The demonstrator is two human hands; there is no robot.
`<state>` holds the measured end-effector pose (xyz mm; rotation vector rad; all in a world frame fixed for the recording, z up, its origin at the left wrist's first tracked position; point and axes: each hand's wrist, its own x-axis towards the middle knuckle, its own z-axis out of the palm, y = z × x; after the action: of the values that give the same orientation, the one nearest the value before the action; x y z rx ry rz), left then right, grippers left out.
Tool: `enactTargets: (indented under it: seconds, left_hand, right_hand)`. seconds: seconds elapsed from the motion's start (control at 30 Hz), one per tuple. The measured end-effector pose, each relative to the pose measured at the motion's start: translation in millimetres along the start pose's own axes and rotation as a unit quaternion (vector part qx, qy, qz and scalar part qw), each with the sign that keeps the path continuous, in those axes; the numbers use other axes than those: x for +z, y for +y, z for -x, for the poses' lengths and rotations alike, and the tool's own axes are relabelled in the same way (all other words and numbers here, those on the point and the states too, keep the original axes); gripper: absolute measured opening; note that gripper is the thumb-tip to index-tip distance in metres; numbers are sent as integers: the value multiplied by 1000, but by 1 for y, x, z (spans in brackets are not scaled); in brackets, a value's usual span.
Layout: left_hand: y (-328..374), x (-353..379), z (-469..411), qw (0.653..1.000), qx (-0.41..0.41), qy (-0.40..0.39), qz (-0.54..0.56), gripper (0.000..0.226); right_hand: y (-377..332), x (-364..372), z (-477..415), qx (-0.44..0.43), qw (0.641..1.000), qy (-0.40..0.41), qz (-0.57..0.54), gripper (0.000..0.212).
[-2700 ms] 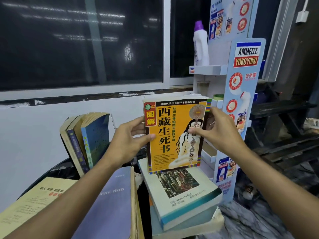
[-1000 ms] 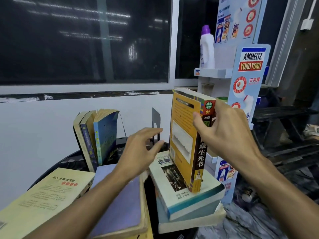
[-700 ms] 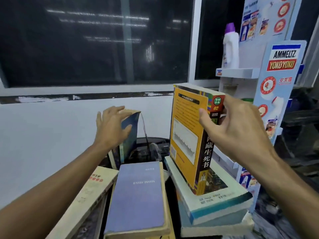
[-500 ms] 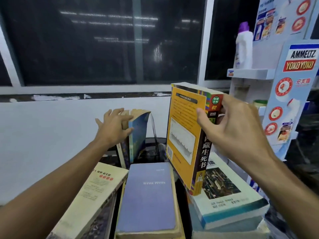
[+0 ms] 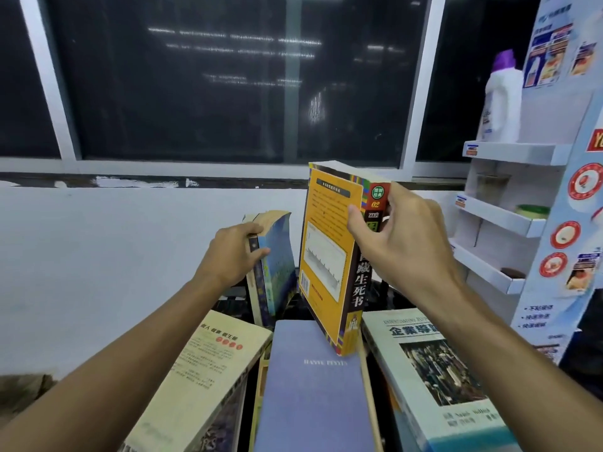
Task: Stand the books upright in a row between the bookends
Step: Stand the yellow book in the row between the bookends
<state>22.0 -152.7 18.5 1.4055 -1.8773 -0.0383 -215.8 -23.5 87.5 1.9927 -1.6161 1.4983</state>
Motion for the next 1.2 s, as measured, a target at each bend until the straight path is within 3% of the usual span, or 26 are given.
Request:
enactTargets:
  seconds: [0.27,0.83,1.2]
  left_hand:
    - [-11,5,-1,999,-6,11,38,52]
    - [-11,8,-1,998,8,26,49,53]
    - [-9,5,-1,999,13,0,52,53]
  right_hand:
    - [2,49,-24,14,999,36,-17,30]
    - [15,132,-47,-16,999,37,2,32]
    - [20,179,-29,-22,997,50,-50,31]
